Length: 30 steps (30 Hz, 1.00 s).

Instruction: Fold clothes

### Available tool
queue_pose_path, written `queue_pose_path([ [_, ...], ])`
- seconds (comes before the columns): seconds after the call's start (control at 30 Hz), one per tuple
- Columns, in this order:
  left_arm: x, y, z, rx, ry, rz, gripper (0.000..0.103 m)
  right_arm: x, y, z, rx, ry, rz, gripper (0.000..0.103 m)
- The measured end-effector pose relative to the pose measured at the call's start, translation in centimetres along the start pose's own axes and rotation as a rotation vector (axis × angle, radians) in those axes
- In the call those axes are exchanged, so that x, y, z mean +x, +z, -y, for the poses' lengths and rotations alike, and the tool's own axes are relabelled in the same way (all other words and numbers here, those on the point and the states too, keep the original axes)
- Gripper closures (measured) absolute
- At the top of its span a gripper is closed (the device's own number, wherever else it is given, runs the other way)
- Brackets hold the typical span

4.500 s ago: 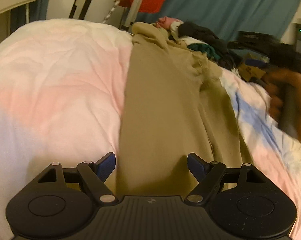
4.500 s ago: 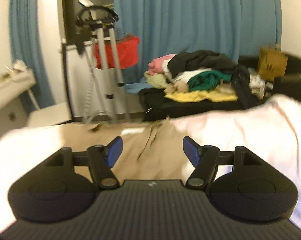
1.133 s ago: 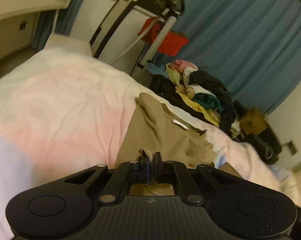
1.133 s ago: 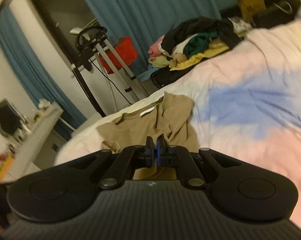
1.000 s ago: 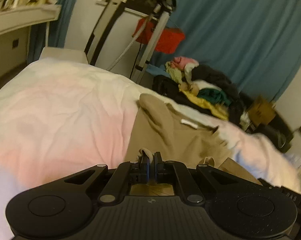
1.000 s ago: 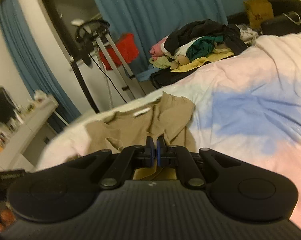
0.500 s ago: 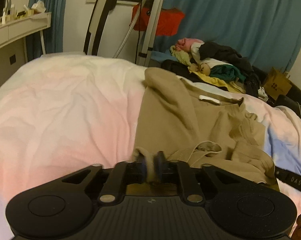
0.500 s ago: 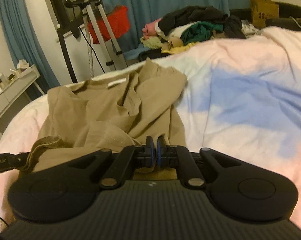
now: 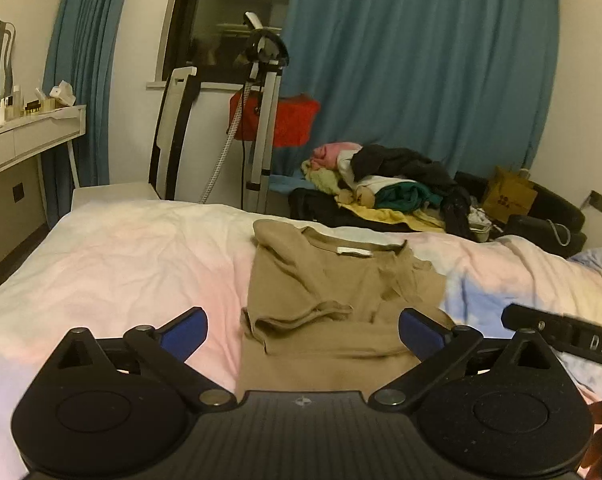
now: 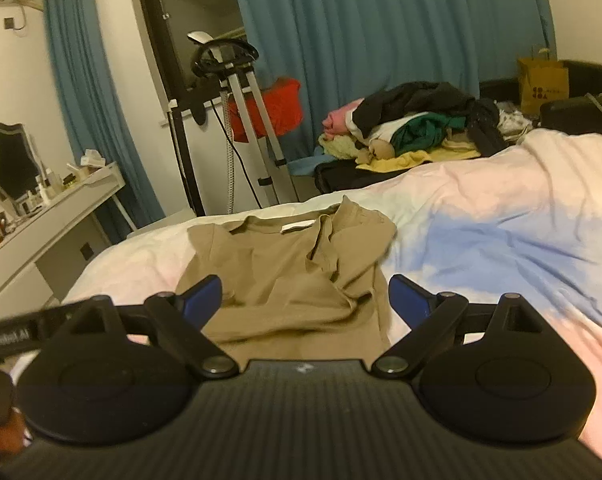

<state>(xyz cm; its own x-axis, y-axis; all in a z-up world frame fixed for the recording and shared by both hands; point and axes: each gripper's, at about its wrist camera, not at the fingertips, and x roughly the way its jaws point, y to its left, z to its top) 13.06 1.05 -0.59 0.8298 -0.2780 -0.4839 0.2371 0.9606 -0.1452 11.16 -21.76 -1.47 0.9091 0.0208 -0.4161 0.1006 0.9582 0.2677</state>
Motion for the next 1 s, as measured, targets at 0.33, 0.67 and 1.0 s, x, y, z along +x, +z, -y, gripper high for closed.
queue_pose_path([
  [0.33,-3.0,-3.8,-1.5,-0.165,-0.083,-0.169,0.001,-4.9,-2.9,-0.9,-0.013,-0.041,-0.015,0.012],
  [0.67,3.2,-9.9,-5.7,-0.609,-0.209,-0.530,0.015,-2.7,-8.1,2.4,0.436,0.123,-0.259,0.012],
  [1.0,6.5,-11.0,-8.6,-0.787,-0.105,-0.423,0.079,0.5,-12.5,3.4,0.812,0.357,-0.374,0.010],
])
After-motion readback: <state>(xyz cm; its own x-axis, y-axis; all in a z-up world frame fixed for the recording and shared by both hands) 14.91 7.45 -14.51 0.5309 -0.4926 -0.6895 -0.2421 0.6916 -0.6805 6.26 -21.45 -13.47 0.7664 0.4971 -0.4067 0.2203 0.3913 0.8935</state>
